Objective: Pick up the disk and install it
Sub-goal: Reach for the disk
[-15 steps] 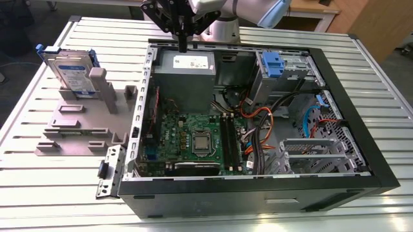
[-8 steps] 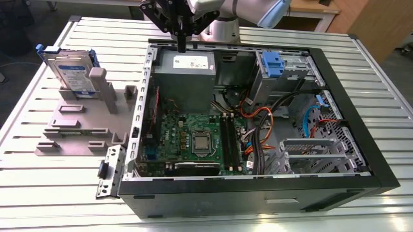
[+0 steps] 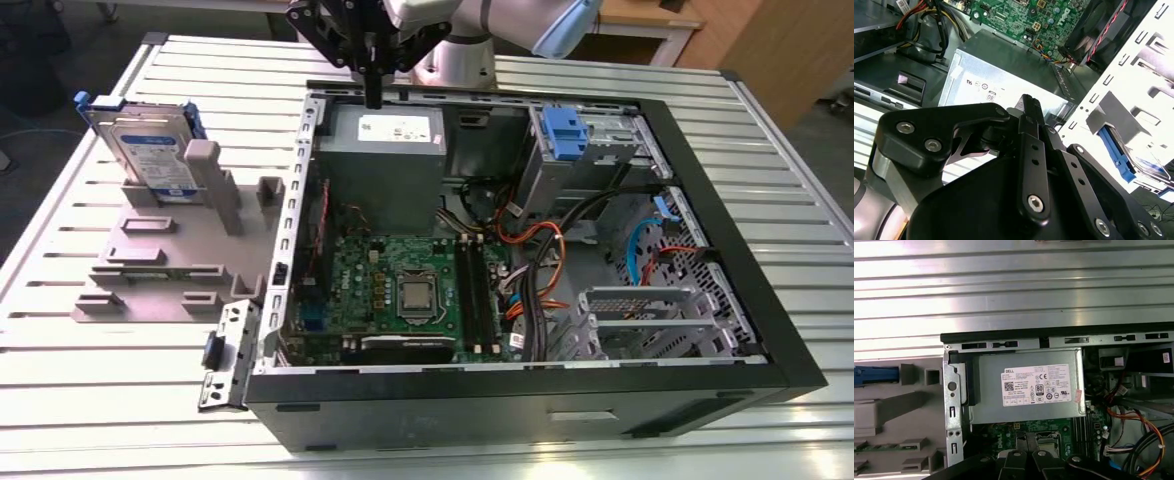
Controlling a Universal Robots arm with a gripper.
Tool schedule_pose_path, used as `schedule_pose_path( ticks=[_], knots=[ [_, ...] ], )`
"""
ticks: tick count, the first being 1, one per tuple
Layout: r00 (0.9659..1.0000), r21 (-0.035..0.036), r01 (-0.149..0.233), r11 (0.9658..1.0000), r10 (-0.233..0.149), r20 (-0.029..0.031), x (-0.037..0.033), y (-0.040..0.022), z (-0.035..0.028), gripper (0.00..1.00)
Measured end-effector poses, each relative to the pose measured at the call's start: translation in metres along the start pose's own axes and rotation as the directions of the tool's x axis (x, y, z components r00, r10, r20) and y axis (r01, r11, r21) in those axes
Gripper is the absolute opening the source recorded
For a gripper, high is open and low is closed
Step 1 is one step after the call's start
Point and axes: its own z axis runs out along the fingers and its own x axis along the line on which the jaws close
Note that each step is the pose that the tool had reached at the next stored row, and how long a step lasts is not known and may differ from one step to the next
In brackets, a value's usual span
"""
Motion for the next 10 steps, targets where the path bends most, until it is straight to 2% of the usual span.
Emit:
schedule_pose_path(
  ticks=[10],
  knots=[
    [1.0,0.0,0.0,1.0,0.0,-0.0001,0.0019,-0.0002,0.0001,0.11]
  ],
)
